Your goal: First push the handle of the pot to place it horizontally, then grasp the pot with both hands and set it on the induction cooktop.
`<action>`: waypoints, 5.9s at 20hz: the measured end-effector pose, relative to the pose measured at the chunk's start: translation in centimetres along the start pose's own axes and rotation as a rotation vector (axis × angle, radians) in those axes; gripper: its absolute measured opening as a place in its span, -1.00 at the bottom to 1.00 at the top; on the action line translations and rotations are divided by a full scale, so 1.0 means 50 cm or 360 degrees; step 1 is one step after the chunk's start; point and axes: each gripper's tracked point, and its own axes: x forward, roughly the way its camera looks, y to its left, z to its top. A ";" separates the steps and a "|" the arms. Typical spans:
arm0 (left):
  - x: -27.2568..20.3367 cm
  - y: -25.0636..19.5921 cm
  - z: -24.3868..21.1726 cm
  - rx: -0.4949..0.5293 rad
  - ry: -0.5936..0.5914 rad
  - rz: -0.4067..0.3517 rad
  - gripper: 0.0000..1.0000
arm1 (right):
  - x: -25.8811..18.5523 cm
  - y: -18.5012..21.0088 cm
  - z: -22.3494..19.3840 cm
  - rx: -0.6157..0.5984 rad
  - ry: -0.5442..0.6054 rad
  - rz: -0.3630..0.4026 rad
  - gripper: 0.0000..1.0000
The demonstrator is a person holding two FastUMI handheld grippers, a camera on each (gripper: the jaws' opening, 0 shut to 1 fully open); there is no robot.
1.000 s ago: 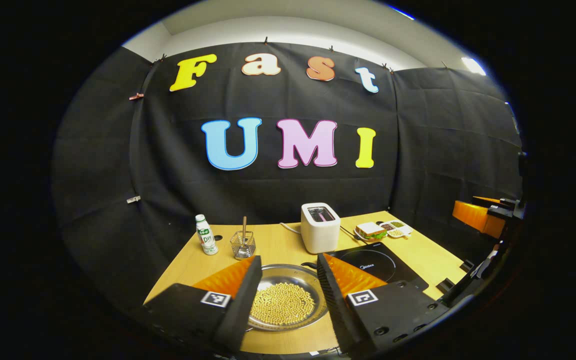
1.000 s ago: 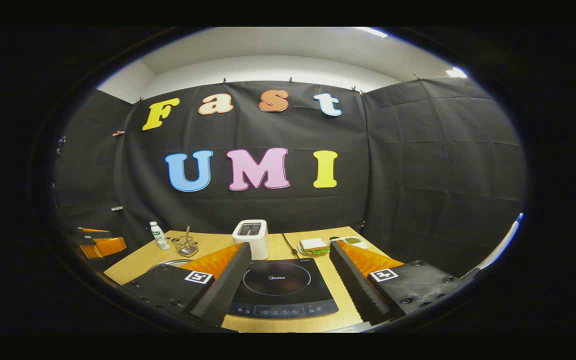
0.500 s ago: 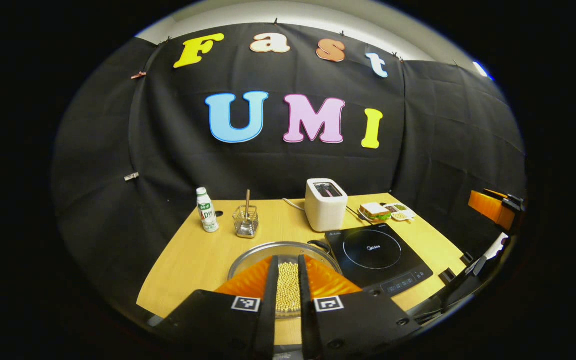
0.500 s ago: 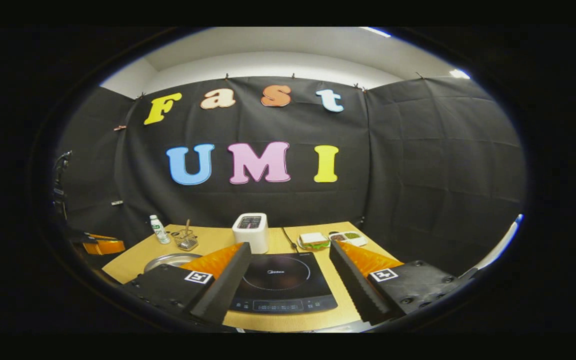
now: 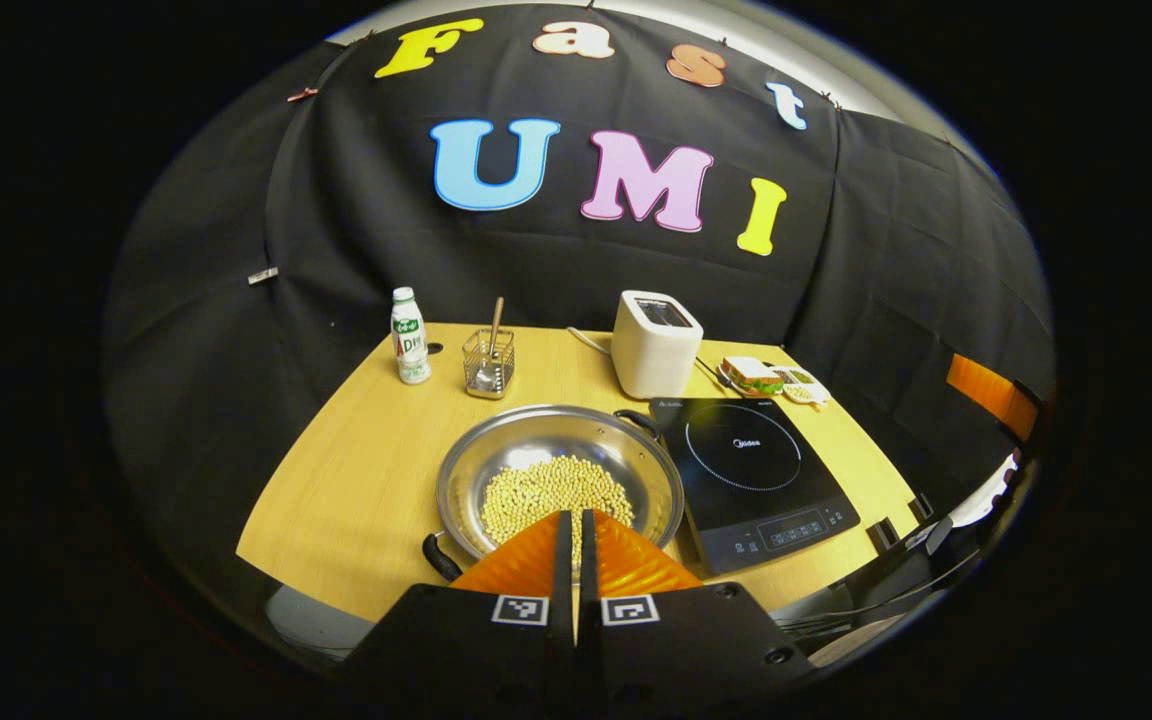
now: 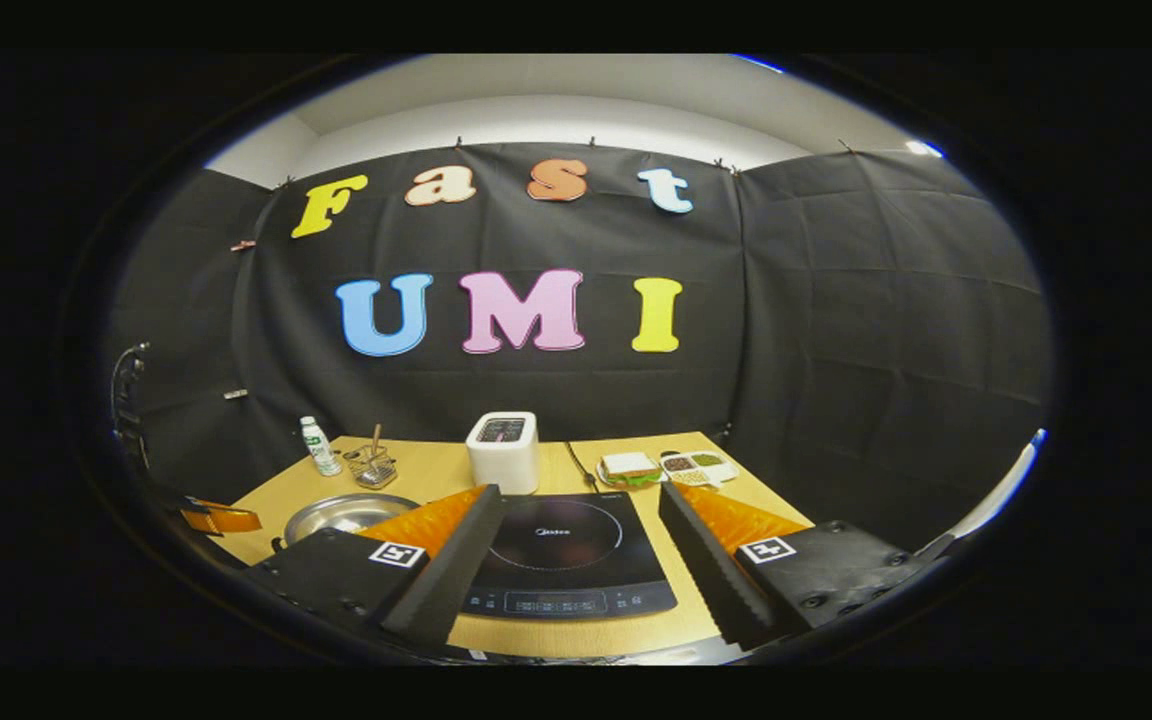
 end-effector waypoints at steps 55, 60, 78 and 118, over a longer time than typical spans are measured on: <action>0.309 0.408 -0.127 -0.0111 0.0525 0.0282 -0.89 | 0.012 -0.005 -0.121 0.0037 0.0405 -0.0154 0.95; 0.337 0.428 -0.118 -0.0113 0.0528 0.0271 -0.90 | 0.020 0.010 -0.122 0.0001 0.0405 -0.0141 0.95; 0.202 0.459 0.069 -0.0216 0.0059 0.0261 0.54 | 0.201 0.277 -0.247 0.0185 0.0674 0.0316 0.99; 0.467 0.429 -0.101 -0.0252 0.0614 -0.0106 0.34 | 0.391 0.467 -0.595 -0.0044 0.1437 0.0474 0.31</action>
